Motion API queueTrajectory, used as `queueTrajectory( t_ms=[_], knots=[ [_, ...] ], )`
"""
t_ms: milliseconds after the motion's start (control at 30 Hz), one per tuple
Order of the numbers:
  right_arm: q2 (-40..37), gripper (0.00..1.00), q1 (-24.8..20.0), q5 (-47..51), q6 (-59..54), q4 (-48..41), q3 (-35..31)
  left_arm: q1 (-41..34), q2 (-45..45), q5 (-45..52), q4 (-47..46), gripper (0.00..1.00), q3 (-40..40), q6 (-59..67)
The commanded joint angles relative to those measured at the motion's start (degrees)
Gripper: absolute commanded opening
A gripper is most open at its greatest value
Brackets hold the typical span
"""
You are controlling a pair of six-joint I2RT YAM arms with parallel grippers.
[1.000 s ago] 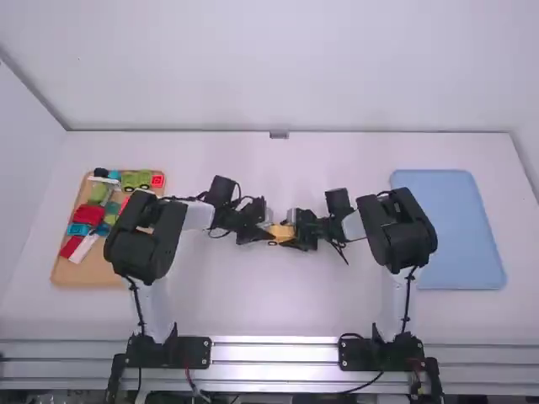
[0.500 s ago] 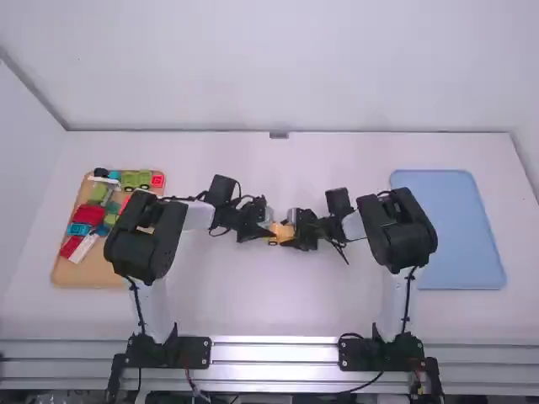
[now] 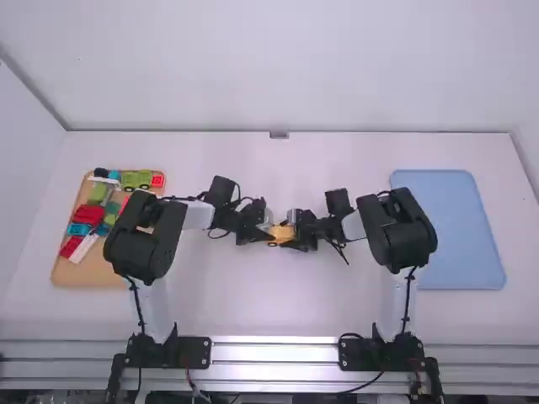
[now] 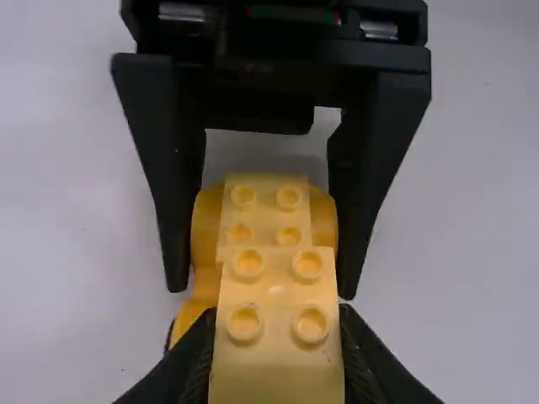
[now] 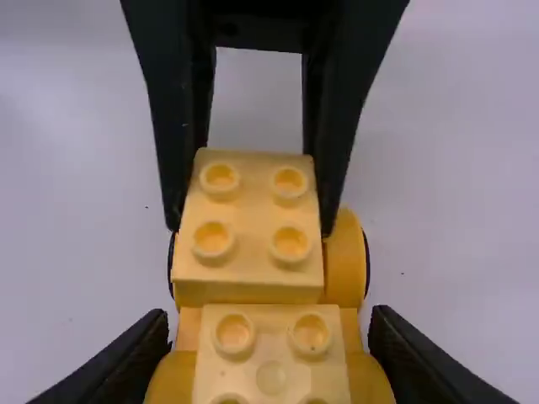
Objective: Assemble lego blocks to make yellow taxi
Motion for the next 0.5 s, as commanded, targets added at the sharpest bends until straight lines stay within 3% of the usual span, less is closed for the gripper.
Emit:
queueTrajectory(
  t_ms=[0, 467],
  knots=[
    [0.9, 0.44, 0.8, 2.6, -0.5, -0.5, -0.9, -0.2, 0.7, 0.9, 0.0, 0.02, 0.5, 0.8],
    [0.9, 0.45, 0.8, 2.6, -0.1, -0.7, -0.9, -0.2, 0.7, -0.2, 6.4, 0.02, -1.3, -3.8]
  ],
)
